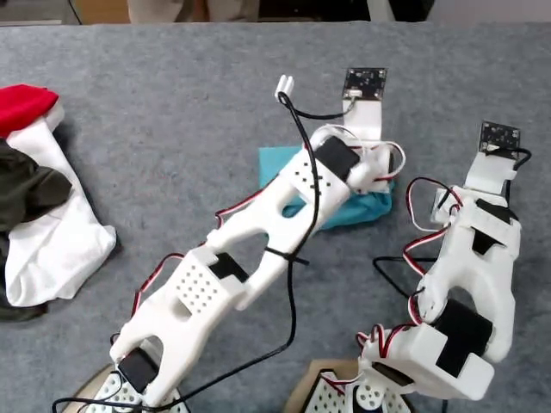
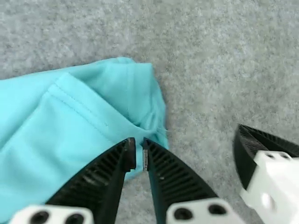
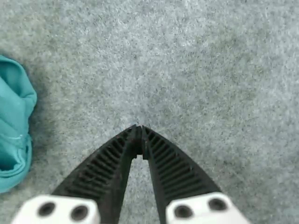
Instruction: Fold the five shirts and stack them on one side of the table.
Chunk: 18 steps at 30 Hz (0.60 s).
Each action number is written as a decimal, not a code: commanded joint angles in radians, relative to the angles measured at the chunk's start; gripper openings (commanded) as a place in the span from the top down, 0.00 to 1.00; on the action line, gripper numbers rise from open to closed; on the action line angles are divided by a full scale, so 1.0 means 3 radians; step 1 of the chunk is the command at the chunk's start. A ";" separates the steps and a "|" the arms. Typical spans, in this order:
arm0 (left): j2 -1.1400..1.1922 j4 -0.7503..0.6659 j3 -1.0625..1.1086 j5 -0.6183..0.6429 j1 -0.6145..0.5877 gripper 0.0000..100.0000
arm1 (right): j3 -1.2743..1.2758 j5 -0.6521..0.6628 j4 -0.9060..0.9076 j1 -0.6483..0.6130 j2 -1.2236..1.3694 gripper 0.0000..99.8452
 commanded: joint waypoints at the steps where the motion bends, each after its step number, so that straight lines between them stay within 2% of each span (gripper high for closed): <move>1: -0.0130 0.0317 -0.0394 0.0010 -0.0414 0.96 | -0.0069 0.0113 -0.0010 0.0023 -0.0202 0.99; 4: -0.0141 0.0680 -0.0568 -0.0026 -0.0921 0.97 | -0.0371 0.0378 0.0419 -0.0136 -0.0238 0.99; 9: -0.0176 0.1176 -0.0834 -0.0522 -0.1626 0.98 | -0.1394 0.0962 0.1591 -0.0719 -0.0054 0.99; 13: -0.0151 0.1657 -0.1115 -0.0962 -0.1862 0.98 | -0.2529 0.1146 0.2435 -0.1256 0.0494 0.99; 18: -0.0248 0.1698 -0.0972 -0.1176 -0.2071 0.98 | -0.4120 0.1222 0.3222 -0.1828 0.1552 0.99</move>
